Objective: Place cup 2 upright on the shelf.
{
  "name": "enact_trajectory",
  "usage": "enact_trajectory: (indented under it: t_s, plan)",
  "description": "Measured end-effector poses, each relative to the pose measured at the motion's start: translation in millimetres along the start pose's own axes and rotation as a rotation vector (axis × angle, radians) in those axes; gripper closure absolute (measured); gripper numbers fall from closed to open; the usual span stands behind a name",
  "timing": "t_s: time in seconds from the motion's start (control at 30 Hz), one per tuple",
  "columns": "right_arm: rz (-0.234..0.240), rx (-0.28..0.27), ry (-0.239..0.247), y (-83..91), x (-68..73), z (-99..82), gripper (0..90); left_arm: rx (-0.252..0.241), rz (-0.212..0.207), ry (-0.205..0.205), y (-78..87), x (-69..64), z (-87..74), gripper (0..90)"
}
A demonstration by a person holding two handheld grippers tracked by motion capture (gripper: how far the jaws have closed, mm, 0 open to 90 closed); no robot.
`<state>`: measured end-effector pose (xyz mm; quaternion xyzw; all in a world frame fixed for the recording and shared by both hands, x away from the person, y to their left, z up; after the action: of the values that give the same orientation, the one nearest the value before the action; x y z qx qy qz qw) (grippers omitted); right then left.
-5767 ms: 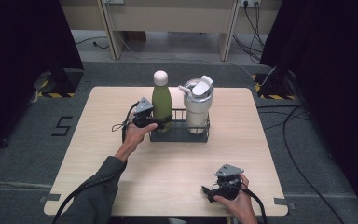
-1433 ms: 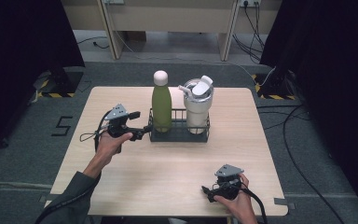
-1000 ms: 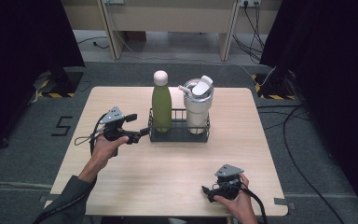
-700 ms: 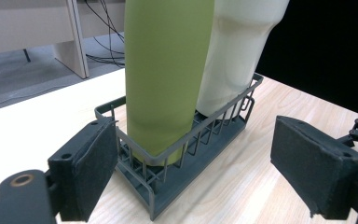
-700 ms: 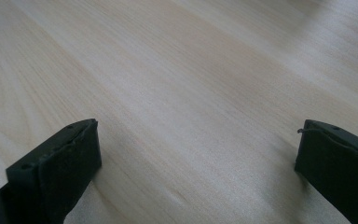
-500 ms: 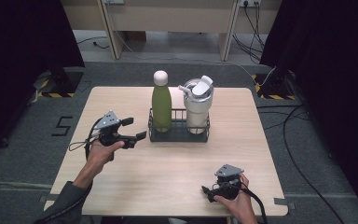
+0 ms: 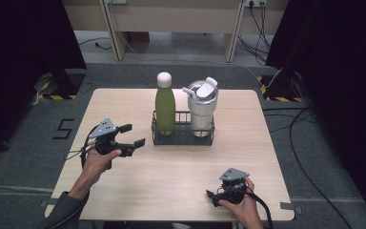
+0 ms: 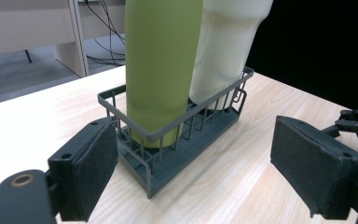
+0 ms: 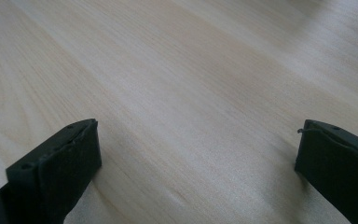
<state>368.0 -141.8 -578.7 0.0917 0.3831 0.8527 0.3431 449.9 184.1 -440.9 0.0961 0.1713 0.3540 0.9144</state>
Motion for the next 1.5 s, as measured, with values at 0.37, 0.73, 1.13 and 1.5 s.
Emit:
enact_trajectory:
  t_s: [0.37,0.73,1.13,1.5]
  plan:
    - [0.0,0.0,-0.001,0.0,0.1,0.0,0.4,0.016,0.003,-0.002,9.4,-1.7,-10.7,14.8]
    - [0.0,0.0,-0.001,0.0,0.1,0.0,0.4,0.018,0.005,0.008,17.2,-2.0,-21.6,14.8]
    - [0.0,0.0,0.001,0.0,0.0,0.1,0.4,0.02,0.009,0.017,27.5,-1.6,-33.2,14.8]
    - [0.0,0.0,0.001,-0.1,-0.1,0.1,0.4,0.029,0.007,0.014,34.9,-4.6,-43.8,14.8]
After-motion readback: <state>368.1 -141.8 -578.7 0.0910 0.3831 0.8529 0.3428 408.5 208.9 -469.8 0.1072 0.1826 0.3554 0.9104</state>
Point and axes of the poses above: each handheld gripper's, and its own axes: y roughly backward along the jaws, z roughly out of its top, x roughly to its left, the point moved 8 cm from there along -y, roughly forward along the jaws, and after that the axes turned 8 degrees about y, right-handed, at the moved point
